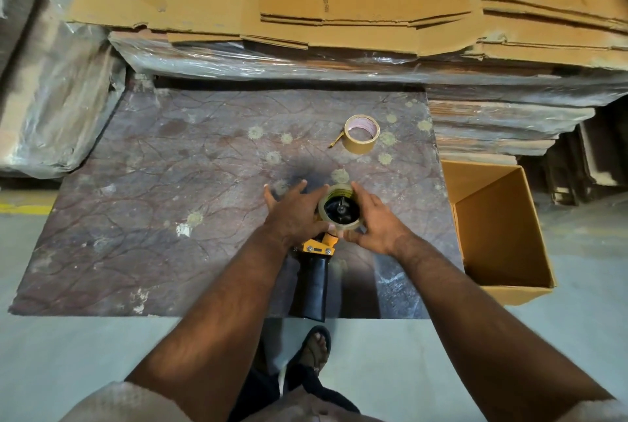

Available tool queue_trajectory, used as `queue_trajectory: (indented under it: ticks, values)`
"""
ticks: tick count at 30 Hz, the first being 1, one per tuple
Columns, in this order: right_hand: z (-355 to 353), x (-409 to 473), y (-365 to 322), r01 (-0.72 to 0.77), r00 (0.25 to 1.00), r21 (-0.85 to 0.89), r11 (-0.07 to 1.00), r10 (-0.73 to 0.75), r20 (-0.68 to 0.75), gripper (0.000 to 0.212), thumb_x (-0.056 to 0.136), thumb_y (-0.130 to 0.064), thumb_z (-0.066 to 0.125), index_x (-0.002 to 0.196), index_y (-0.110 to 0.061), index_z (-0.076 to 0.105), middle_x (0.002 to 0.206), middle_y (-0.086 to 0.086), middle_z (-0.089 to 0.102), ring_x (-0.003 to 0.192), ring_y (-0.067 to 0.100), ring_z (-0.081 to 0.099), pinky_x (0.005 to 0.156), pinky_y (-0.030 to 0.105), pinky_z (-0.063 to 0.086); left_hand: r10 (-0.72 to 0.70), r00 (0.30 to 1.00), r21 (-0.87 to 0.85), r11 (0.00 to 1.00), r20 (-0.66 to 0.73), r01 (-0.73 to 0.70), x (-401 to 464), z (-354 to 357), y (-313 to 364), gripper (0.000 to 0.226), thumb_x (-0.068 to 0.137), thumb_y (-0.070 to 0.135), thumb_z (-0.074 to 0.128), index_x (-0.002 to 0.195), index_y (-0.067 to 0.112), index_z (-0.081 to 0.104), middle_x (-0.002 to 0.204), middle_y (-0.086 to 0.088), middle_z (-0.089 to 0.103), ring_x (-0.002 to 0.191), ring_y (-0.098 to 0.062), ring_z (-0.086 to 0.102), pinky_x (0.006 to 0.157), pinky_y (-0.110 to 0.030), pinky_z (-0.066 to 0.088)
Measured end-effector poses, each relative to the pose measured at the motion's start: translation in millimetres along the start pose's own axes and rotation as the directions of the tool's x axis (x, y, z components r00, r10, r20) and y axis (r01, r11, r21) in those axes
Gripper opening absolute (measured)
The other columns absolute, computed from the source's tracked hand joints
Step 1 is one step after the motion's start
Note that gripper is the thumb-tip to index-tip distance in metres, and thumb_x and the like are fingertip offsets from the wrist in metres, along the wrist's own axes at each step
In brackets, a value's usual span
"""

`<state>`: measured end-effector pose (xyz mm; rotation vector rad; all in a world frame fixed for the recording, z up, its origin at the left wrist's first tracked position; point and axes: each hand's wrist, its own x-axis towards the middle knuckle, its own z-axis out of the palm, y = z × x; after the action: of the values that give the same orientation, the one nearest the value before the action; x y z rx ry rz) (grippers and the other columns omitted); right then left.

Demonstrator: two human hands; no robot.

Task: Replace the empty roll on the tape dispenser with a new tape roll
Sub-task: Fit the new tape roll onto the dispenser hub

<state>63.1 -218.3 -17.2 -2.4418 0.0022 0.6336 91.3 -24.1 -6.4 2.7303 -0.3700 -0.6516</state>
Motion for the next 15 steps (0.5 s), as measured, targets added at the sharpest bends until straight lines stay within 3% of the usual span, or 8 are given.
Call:
queue_trajectory:
  ticks: [4,9,12,15]
  values:
    - [-5,3,6,-0.023,0.999,0.136,0.99,0.019,0.03,0.101,0.085,-0.045,0.073,0.16,-0.034,0.006,0.162,0.008,0.029,0.147,0.027,0.032,0.119,0.047,0.033,0.013,1.0,-0.057,0.998,0.02,-0.011,1,4,-3,0.087,0.088,0.061,0.063,0.158,0.041,0.017,0.167,-0.017,0.018,0.157,-0.027,0.008,0.115,-0.067,-0.01]
    - [2,-1,12,-0.031,1.0,0.228,0.973,0.03,0.008,0.096,0.087,-0.033,0.076,0.158,-0.039,0.011,0.154,0.002,0.046,0.141,0.022,0.043,0.116,0.032,0.032,0.064,0.998,-0.165,0.985,0.023,-0.06,0,10,-7,0.091,0.087,0.058,0.068,0.159,0.041,0.016,0.163,-0.027,0.025,0.156,-0.036,0.009,0.118,-0.057,0.02]
    - [0,2,17,-0.022,1.0,0.23,0.973,0.02,0.008,0.095,0.087,-0.038,0.074,0.156,-0.045,0.01,0.151,-0.003,0.05,0.139,0.021,0.044,0.118,0.042,0.034,0.045,0.999,-0.177,0.983,0.029,-0.039,1,8,-6,0.089,0.087,0.055,0.069,0.159,0.04,0.018,0.164,-0.026,0.02,0.155,-0.037,0.014,0.117,-0.053,0.025]
    - [6,6,23,-0.046,0.997,0.208,0.977,0.032,0.07,0.096,0.087,-0.03,0.076,0.157,-0.044,0.011,0.148,-0.001,0.052,0.136,0.021,0.048,0.117,0.035,0.035,0.005,0.998,-0.051,0.999,0.058,-0.002,4,16,-3,0.083,0.089,0.049,0.068,0.157,0.041,0.021,0.17,-0.016,0.006,0.153,-0.036,0.022,0.117,-0.065,0.025]
